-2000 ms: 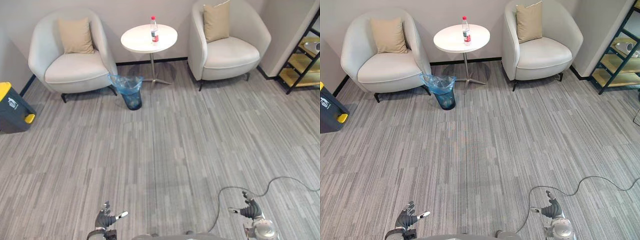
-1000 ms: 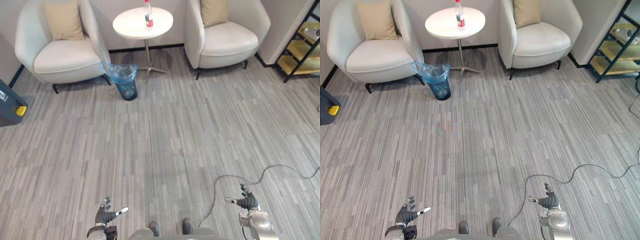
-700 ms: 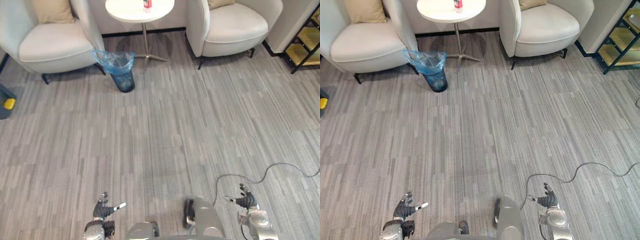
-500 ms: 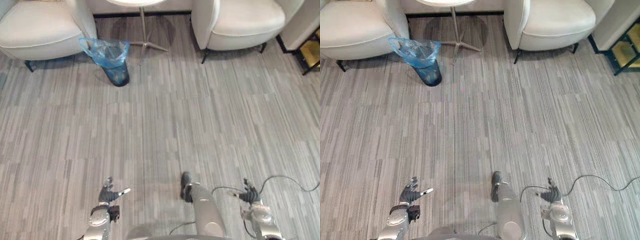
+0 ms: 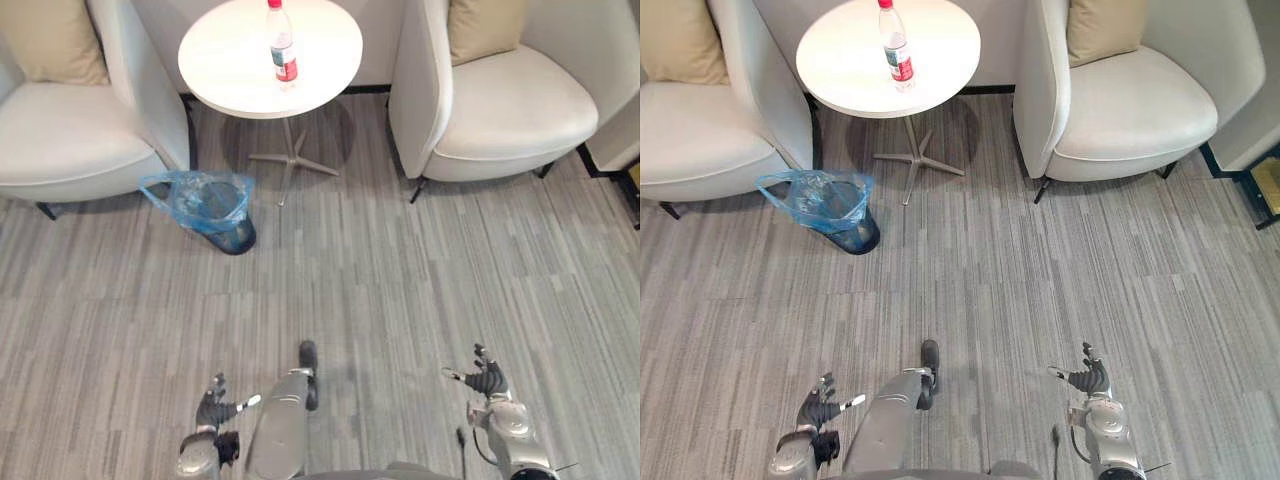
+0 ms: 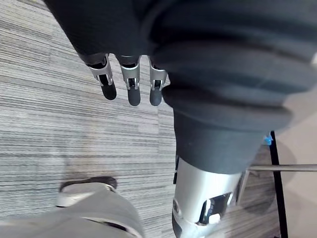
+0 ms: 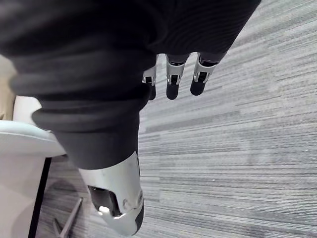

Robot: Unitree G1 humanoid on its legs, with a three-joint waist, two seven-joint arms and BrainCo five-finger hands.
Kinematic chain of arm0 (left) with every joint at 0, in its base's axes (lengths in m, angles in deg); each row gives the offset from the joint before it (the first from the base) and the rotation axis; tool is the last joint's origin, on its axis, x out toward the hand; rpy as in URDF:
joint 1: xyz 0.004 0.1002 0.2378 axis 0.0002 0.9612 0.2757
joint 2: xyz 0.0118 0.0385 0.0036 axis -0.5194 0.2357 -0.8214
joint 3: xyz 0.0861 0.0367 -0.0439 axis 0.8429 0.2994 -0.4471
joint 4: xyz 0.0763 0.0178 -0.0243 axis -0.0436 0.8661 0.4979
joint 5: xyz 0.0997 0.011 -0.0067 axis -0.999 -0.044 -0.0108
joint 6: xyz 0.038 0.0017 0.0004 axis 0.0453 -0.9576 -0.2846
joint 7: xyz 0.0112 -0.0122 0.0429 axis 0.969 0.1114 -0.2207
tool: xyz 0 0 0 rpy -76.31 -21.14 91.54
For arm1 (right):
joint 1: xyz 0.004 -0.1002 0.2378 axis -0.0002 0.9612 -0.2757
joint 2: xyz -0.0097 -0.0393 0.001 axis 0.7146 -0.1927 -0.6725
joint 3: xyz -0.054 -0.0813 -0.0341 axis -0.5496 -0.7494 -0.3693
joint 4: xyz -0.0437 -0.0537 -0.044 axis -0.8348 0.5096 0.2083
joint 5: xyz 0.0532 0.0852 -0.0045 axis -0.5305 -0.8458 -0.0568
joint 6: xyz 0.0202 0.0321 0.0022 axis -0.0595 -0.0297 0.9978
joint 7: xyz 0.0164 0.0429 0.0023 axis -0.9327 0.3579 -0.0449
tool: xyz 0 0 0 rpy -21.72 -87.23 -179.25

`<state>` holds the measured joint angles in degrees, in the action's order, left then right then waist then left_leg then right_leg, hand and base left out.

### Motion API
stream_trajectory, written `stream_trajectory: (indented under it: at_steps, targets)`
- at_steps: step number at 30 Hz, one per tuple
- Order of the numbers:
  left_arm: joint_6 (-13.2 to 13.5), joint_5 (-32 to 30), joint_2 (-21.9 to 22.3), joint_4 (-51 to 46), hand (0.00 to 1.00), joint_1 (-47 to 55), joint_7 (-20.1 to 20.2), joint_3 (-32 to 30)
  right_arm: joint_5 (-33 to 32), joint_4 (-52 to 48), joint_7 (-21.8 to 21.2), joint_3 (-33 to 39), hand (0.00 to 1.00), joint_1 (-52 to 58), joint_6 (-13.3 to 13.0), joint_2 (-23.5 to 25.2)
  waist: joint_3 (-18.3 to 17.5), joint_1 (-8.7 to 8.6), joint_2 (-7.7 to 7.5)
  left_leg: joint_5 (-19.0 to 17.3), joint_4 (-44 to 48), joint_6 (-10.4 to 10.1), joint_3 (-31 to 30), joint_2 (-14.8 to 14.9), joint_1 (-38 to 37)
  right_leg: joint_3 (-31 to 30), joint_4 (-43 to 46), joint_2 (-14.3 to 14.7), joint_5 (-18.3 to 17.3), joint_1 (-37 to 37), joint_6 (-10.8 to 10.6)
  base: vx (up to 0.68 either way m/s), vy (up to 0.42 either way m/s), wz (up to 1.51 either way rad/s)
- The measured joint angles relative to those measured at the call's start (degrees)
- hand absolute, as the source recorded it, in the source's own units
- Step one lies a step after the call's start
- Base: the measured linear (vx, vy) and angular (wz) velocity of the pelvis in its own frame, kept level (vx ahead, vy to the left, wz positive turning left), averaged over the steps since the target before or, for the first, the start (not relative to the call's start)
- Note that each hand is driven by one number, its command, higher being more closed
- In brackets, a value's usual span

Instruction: Gather rubbish on tea table into small bin, then transfer packed bag to large trash can.

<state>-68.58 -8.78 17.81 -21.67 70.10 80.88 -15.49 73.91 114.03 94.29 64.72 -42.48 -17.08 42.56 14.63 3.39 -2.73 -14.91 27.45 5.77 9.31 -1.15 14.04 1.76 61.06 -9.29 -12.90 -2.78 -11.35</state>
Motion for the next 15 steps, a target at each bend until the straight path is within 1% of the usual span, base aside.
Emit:
stream_trajectory:
  at_steps: [1, 2, 3, 4, 5, 6, 7, 8, 9, 10, 11, 12, 13, 14, 15]
  targets:
    - [0.0, 0.2, 0.0, 0.0, 0.00, 0.1, -0.7, 0.7, 0.3, 0.1, -0.1, -0.9, 0.00, 0.3, 0.0, 0.0, -0.2, -0.56, 0.90, -1.6, -3.7, -0.4, -0.8, 0.1, -7.2, 3.7, 1.7, -0.5, -2.4, -4.6, 4.7, 0.78, 0.067, 0.07]
    - [0.0, 0.4, -0.1, 0.0, 0.00, 0.0, -0.8, 0.9, 0.5, 0.0, -0.1, -1.2, 0.00, 0.3, 0.0, 0.0, -0.4, -1.11, 1.21, -1.8, -5.6, -0.6, -1.5, 0.2, -9.6, 5.3, 0.5, -0.5, -3.2, -6.7, 5.9, 0.64, 0.023, 0.22]
    - [0.1, 0.4, -0.4, 0.0, 0.00, -0.2, -0.9, 0.9, 0.5, -0.2, -0.1, -1.5, 0.00, 0.4, 0.0, 0.0, -0.6, -1.75, 1.63, -2.0, -8.2, -1.0, -2.2, 0.6, -12.8, 7.0, -2.8, -0.1, -4.1, -10.0, 7.3, 0.50, -0.051, 0.43]
    - [0.1, 0.4, -0.6, 0.1, 0.00, -0.7, -0.8, 1.0, 0.5, -0.2, -0.2, -1.5, 0.00, 0.2, -0.1, 0.0, 0.0, -2.74, 2.62, -2.1, -9.8, -1.2, -3.6, 2.0, -16.1, 7.9, -11.6, 1.7, -4.7, -13.2, 8.3, 0.64, -0.108, 0.52]
    - [0.1, 0.4, -0.5, 0.2, 0.00, -1.2, -0.8, 1.0, 0.5, -0.2, -0.2, -1.3, 0.00, 0.3, -0.1, -0.1, 0.1, -3.03, 2.88, -2.1, -10.1, -1.2, -4.3, 2.6, -17.2, 7.5, -17.3, 2.8, -4.5, -14.4, 8.2, 0.63, -0.138, 0.76]
    - [0.3, 0.5, -0.5, 0.2, 0.00, -2.0, -0.8, 1.0, 0.5, -0.2, -0.1, -1.2, 0.00, 1.1, 0.0, -0.1, 0.0, -3.68, 2.84, -2.2, -10.7, -1.4, -6.2, 3.5, -19.0, 5.1, -30.1, 4.6, -1.9, -15.7, 7.4, 0.74, -0.241, 1.08]
    - [0.3, 0.3, -0.4, 0.3, 0.00, -2.4, -0.8, 1.1, 0.6, -0.7, -0.1, -1.1, 0.00, 2.8, 0.2, -0.1, -0.2, -4.58, 2.73, -3.2, -10.4, -3.9, -8.1, 4.2, -20.3, 2.4, -41.0, 5.8, 7.4, -15.3, 7.1, 0.61, -0.219, 1.22]
    - [0.4, 0.2, -0.3, 0.4, 0.00, -2.4, -0.8, 1.2, 0.7, -0.9, 0.0, -0.9, 0.00, 3.9, 0.3, -0.1, -0.5, -4.86, 2.95, -3.9, -9.7, -5.3, -9.3, 4.7, -20.8, 2.0, -42.1, 6.4, 12.5, -14.5, 8.4, 0.62, -0.221, 0.94]
    - [0.3, 0.0, 0.6, 1.0, 0.00, -2.5, -0.7, 1.1, 0.7, -1.5, 0.0, -0.3, 0.00, 4.2, 1.1, -0.2, -1.6, -3.77, 4.76, -3.8, -6.2, -7.2, -10.4, 7.6, -19.6, 2.8, -40.2, 8.3, 11.3, -14.2, 10.6, 0.62, -0.204, 0.51]
    - [0.3, -0.2, 0.7, 1.2, 0.00, -2.8, -0.8, 1.0, 0.8, -3.8, 0.0, -0.3, 0.00, 4.2, 1.2, 0.4, -1.6, -3.22, 4.58, -1.2, 1.0, -11.0, -10.4, 8.2, -16.9, 4.0, -38.5, 8.2, 9.0, -13.6, 12.1, 0.61, -0.221, 0.33]
    - [0.2, -0.1, 1.0, 1.1, 0.00, -2.9, -0.8, 1.0, 0.8, -5.3, 0.0, -0.3, 0.00, 4.2, 1.2, 0.4, -1.5, -3.25, 4.58, 0.9, 6.0, -11.7, -10.3, 8.3, -14.9, 4.3, -38.6, 8.1, 8.1, -12.4, 12.6, 0.70, -0.265, 0.42]
    - [0.2, -0.1, 1.7, 0.9, 0.00, -2.9, -0.7, 1.0, 0.7, -8.1, 0.1, -1.3, 0.00, 4.2, 1.1, 0.6, -1.3, -2.75, 4.71, 2.2, 16.1, -11.7, -8.8, 10.4, -10.6, 4.7, -40.6, 8.2, 7.1, -8.1, 13.2, 0.56, -0.203, 0.57]
    - [0.3, 0.0, 2.2, 0.8, 0.00, -3.0, -0.7, 1.0, 0.4, -10.5, 0.4, -1.6, 0.00, 4.3, 0.9, 1.4, -1.1, -2.53, 4.49, 0.7, 22.3, -10.3, -5.6, 12.5, -8.1, 5.9, -43.3, 8.1, 6.9, -2.8, 13.6, 0.54, -0.178, 0.58]
    - [0.3, 0.0, 2.5, 0.7, 0.00, -2.9, -0.7, 1.0, 0.4, -11.6, 0.6, -1.7, 0.00, 4.3, 0.6, 1.8, -1.0, -2.46, 4.26, 0.5, 23.6, -10.0, -4.3, 13.2, -7.0, 6.4, -44.6, 7.9, 6.9, -0.2, 13.6, 0.48, -0.127, 0.66]
    - [0.3, 0.1, 2.9, 0.4, 0.00, -2.9, -0.7, 1.2, 0.4, -13.9, 1.2, -2.0, 0.00, 4.5, -0.6, 2.2, -1.0, -2.19, 2.99, 0.1, 23.0, -9.2, -2.2, 13.2, -4.3, 7.8, -47.2, 7.0, 6.8, 3.8, 13.6, 0.40, -0.082, 0.54]
